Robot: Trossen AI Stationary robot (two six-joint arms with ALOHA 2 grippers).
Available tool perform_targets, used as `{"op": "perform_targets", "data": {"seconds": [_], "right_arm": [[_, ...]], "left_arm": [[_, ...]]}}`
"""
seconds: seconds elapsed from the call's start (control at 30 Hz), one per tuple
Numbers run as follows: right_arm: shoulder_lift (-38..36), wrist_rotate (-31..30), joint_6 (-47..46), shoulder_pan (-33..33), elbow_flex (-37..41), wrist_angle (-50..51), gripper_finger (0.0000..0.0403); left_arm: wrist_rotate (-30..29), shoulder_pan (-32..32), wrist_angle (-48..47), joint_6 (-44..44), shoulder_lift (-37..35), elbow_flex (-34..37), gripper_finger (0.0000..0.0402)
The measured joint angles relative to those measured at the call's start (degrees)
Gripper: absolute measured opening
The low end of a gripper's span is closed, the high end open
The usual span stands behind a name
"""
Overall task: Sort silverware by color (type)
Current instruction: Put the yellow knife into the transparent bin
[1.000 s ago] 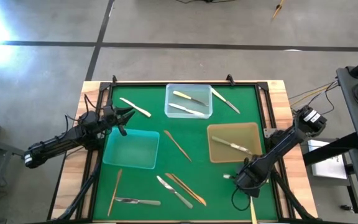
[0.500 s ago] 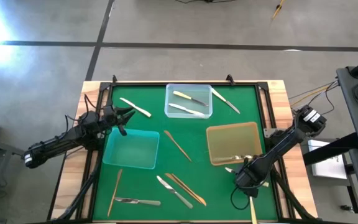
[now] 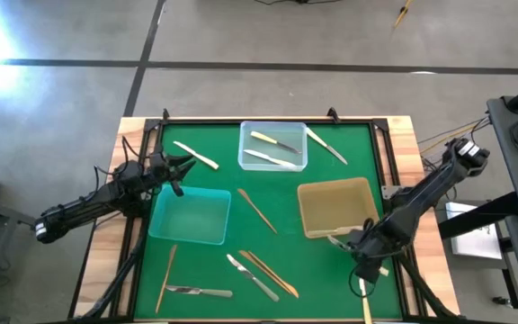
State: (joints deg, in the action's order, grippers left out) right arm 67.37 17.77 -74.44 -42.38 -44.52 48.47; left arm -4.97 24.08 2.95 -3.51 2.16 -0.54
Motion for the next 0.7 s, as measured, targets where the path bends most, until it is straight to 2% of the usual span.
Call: {"op": "perform_targets", "data": {"seconds": [0.23, 0.33, 0.5, 0.6, 0.7], "right_arm": [[-7.24, -6.48, 2.58, 0.03, -0.10, -2.42, 0.0045], [-8.60, -11.36, 6.19, 0.05, -0.08, -4.22, 0.0045], [-9.46, -27.01, 13.63, 2.62, -0.10, -8.17, 0.0045], [-9.51, -38.07, 17.96, 6.73, -0.10, -10.05, 0.0045], [-9.42, -44.09, 24.18, 13.06, -0.10, -13.15, 0.0045]], "left_arm": [[0.00, 0.00, 0.00, 0.00, 0.00, 0.00, 0.0087], [0.00, 0.00, 0.01, 0.00, 0.00, -0.01, 0.0087], [0.00, 0.00, -0.01, -0.02, -0.01, 0.00, 0.0087], [0.00, 0.02, 0.00, 0.00, 0.01, 0.00, 0.0087], [0.00, 0.00, 0.00, 0.00, 0.00, 0.00, 0.0087]]}}
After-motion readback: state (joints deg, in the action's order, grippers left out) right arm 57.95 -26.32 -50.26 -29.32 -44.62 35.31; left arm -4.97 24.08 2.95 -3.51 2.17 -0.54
